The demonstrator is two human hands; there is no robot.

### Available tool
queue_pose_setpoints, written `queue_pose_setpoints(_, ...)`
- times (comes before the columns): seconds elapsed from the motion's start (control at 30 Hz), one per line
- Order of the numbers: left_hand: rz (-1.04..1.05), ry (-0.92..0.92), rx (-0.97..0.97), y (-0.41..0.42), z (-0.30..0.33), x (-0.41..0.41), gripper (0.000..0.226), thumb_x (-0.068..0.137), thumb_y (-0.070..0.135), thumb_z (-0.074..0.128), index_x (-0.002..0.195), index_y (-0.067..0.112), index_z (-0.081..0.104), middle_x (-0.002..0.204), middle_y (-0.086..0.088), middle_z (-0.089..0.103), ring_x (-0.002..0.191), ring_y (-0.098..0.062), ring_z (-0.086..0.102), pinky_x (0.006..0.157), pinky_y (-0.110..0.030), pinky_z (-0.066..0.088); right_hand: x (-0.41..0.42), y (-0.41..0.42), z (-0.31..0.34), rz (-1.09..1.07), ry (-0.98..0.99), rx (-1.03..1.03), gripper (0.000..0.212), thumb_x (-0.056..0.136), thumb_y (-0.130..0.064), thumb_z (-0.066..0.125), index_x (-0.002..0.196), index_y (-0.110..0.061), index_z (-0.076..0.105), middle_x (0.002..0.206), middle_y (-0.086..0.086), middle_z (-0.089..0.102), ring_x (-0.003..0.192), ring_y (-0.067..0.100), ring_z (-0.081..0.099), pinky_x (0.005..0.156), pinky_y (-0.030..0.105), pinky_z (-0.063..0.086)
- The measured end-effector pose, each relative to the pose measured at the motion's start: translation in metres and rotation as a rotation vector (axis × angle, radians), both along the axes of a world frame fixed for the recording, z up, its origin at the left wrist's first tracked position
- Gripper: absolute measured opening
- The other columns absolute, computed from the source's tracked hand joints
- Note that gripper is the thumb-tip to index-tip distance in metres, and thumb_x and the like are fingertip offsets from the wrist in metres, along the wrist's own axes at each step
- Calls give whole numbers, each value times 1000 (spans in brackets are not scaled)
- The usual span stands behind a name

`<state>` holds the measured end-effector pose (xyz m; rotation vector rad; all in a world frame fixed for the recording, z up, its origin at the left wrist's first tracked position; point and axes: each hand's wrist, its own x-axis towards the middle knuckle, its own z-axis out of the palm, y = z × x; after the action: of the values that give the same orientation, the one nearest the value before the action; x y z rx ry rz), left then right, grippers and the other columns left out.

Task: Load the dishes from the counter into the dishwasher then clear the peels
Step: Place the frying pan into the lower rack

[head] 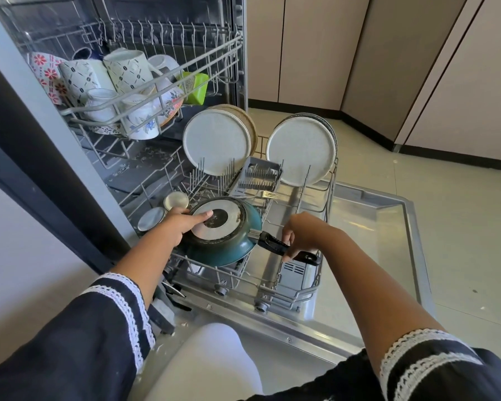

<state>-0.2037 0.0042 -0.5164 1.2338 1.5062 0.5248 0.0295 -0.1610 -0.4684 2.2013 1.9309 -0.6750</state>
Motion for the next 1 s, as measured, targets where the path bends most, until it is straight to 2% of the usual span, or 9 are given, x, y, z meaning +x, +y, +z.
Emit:
queue_pose_setpoints(0.1, 11, -32, -6, 4, 0, -4, 89, 69, 36, 85, 141, 4, 43, 144, -14, 46, 133, -30, 41, 110, -43, 34, -1, -1, 2, -16, 12, 25, 49, 68, -40, 85, 109, -17, 72, 106, 1, 73, 101, 20, 64, 91, 33, 50)
queue_pose_setpoints(0.2, 74, -53, -4, 9, 4, -10, 86, 62, 39, 89, 132, 4, 54, 129, -13, 60, 117, -29, 56, 104, -43, 43, -7, 2, 0, -48, 75, 70, 45, 68, -36, 85, 107, -17, 72, 104, 0, 73, 100, 20, 65, 93, 38, 51)
queue_pose_setpoints(0.3, 68, -43, 0, 15, 3, -15, 89, 50, 49, 90, 124, 9, 62, 120, -12, 66, 107, -30, 62, 99, -45, 47, -13, 6, -1, -10, 39, 69, 44, 71, -37, 83, 107, -16, 72, 105, 0, 73, 101, 18, 64, 93, 37, 51)
queue_pose_setpoints(0.37, 69, -41, 1, 11, 3, -15, 91, 54, 50, 88, 129, 10, 57, 126, -12, 62, 113, -30, 58, 102, -45, 45, -14, 7, -1, 2, 6, 62, 44, 71, -39, 83, 107, -16, 72, 105, 0, 72, 101, 18, 63, 92, 36, 51)
queue_pose_setpoints(0.43, 60, -8, 32, 1, 2, -12, 84, 71, 44, 82, 139, 9, 47, 137, -12, 54, 124, -30, 50, 105, -41, 40, -13, 8, -2, -3, -27, 64, 44, 71, -39, 83, 107, -16, 72, 104, 0, 72, 101, 19, 63, 91, 36, 51)
queue_pose_setpoints(0.57, 28, 63, 107, -6, -5, -12, 76, 81, 44, 73, 142, 10, 42, 142, -11, 48, 129, -29, 44, 101, -36, 37, -14, 9, -3, -17, -65, 80, 44, 70, -38, 84, 107, -18, 71, 103, 1, 71, 101, 21, 62, 88, 35, 51)
queue_pose_setpoints(0.7, -21, 124, 133, -10, -4, -13, 76, 84, 47, 69, 144, 12, 39, 146, -10, 44, 133, -29, 40, 101, -35, 36, -18, 13, -3, -19, -122, 26, 50, 70, -40, 84, 112, -18, 70, 110, 3, 68, 109, 23, 58, 91, 37, 51)
queue_pose_setpoints(0.87, -91, 146, 127, -13, -5, -15, 81, 79, 51, 72, 143, 14, 39, 145, -9, 43, 131, -27, 41, 104, -37, 36, -19, 18, -3, -53, -212, -94, 60, 68, -40, 85, 118, -11, 67, 114, 7, 67, 110, 27, 59, 93, 39, 51)
queue_pose_setpoints(1.0, -131, 175, 162, -15, -6, -13, 81, 78, 52, 73, 141, 11, 41, 143, -9, 45, 128, -26, 44, 100, -34, 38, -20, 22, -7, -103, -255, -146, 71, 61, -39, 90, 120, -9, 63, 120, 11, 63, 110, 30, 59, 93, 44, 52)
